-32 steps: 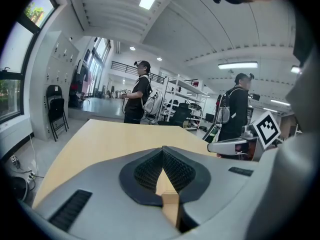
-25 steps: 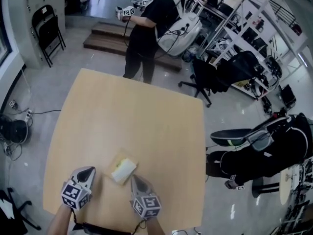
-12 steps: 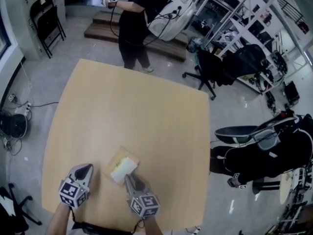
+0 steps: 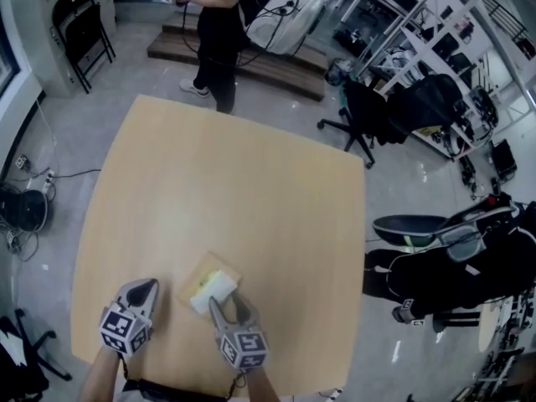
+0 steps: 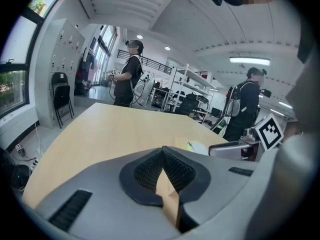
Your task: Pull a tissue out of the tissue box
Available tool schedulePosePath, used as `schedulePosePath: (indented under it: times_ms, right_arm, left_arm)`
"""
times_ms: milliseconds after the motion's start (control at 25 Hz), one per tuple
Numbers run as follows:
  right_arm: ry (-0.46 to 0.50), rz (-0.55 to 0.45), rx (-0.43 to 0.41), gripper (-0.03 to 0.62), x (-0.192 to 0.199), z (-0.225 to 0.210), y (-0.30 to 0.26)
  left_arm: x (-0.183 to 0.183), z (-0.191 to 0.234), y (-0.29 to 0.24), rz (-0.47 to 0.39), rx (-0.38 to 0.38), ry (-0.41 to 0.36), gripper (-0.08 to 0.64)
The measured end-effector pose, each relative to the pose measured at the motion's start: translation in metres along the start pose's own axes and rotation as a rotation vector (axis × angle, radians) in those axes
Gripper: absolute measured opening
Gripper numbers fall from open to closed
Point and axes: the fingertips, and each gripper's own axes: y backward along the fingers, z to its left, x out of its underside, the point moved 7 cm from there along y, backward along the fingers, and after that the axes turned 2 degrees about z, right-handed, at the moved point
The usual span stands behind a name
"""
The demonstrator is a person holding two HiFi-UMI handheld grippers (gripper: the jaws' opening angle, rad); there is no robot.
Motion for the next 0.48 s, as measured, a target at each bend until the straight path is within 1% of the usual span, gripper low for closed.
schedulePosePath:
  times_ms: [360,440,480]
  right_arm:
    - [0.095,0.029,0.050,0.240,-0.0033,0.0028,-0.0049]
    - [0.108,0.028,0.089,0.165,-0.0047,-0.0007,-0.0046]
    - [0.112,0.027,0.105,0.142,-0.0048,-0.0027,-0.0043]
  left_arm:
    - [-0.0026,0.0073,0.0013,0.005,-0.009,0.010,0.008]
    - [-0.0031,0.0073,0.0007,0.005,-0.009,0.013,0.008]
    - [-0.0030,0.0069,0.0002,0.005,-0.009,0.014,0.008]
